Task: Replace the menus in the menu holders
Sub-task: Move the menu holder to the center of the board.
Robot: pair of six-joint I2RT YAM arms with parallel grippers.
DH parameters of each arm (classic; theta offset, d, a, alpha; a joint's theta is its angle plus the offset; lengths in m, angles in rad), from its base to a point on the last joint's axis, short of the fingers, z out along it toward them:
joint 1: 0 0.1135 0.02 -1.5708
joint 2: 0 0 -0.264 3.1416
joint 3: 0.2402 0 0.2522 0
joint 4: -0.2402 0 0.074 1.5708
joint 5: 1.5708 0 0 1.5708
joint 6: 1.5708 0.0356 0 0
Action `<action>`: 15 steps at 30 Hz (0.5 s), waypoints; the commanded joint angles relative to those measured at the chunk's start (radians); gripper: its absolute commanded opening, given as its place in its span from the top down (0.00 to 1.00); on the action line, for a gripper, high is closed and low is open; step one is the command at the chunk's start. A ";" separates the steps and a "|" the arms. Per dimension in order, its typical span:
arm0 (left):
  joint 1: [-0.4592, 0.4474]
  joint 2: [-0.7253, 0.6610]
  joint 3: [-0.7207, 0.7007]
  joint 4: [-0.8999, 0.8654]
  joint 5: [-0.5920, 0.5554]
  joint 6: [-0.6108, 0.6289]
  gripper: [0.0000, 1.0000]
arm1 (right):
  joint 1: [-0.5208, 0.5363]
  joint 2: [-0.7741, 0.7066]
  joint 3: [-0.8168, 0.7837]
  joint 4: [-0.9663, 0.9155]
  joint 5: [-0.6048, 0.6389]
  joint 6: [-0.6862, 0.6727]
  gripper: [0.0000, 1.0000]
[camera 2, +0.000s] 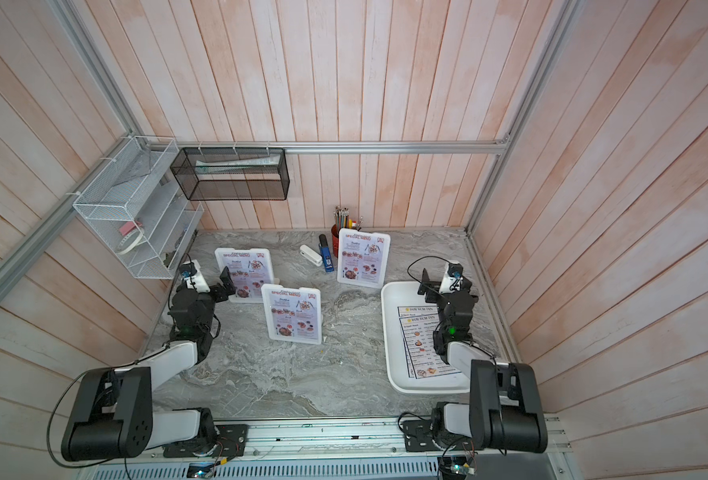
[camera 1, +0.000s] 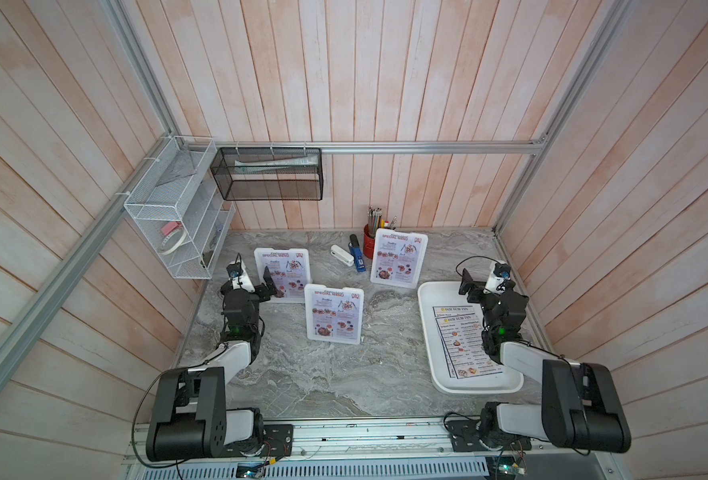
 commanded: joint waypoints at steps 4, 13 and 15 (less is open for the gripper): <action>-0.040 -0.067 0.268 -0.786 -0.015 -0.234 0.00 | 0.183 -0.070 0.141 -0.430 -0.087 0.024 0.02; -0.140 -0.185 0.388 -1.392 0.134 -0.273 0.00 | 0.391 0.031 0.283 -0.620 -0.200 0.097 0.06; -0.166 -0.214 0.360 -1.429 0.159 -0.294 0.00 | 0.401 0.049 0.304 -0.642 -0.230 0.100 0.07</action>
